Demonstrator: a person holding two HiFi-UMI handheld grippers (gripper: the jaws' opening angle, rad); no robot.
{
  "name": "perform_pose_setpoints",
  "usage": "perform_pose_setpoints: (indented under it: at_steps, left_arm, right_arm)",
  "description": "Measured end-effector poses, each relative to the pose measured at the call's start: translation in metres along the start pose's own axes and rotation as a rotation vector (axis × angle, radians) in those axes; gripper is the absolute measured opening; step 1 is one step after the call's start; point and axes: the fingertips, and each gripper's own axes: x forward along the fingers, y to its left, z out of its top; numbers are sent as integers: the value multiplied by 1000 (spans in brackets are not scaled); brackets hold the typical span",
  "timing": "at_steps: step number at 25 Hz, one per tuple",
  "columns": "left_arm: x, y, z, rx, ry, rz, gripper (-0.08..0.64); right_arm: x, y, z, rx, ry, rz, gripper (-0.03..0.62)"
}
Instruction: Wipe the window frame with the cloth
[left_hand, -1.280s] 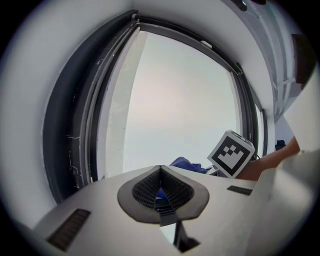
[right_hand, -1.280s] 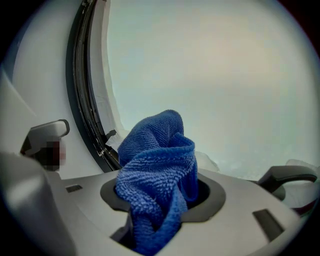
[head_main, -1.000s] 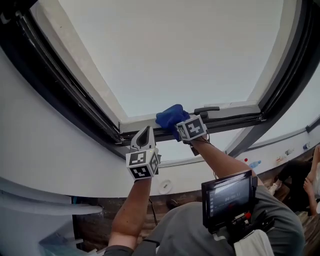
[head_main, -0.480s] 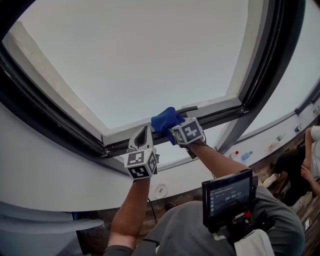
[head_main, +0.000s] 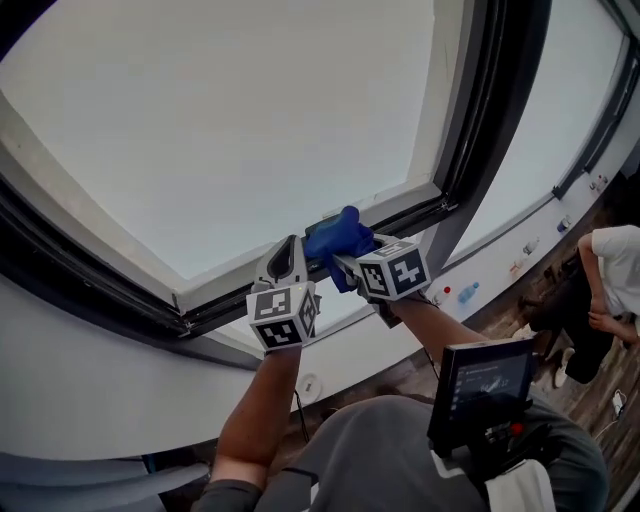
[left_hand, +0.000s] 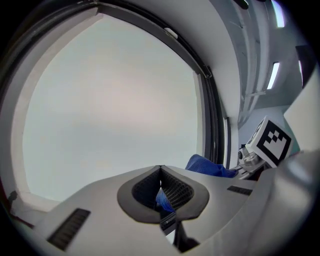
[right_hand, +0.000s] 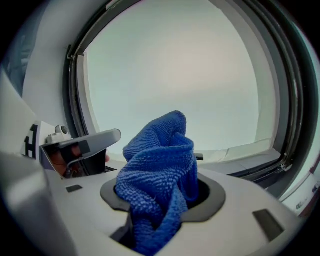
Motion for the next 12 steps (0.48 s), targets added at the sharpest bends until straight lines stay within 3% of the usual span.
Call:
perform_pose_setpoints:
  at_steps: [6,12]
  left_arm:
    - [14,-22,-4,-6,-9,-60,9]
    - [26,-29,-22,-34,37,-9,9]
  right_arm:
    - [-25,-30,-7,63,-14,-86,216]
    - [-5,-67,-16,116,14,-98,216]
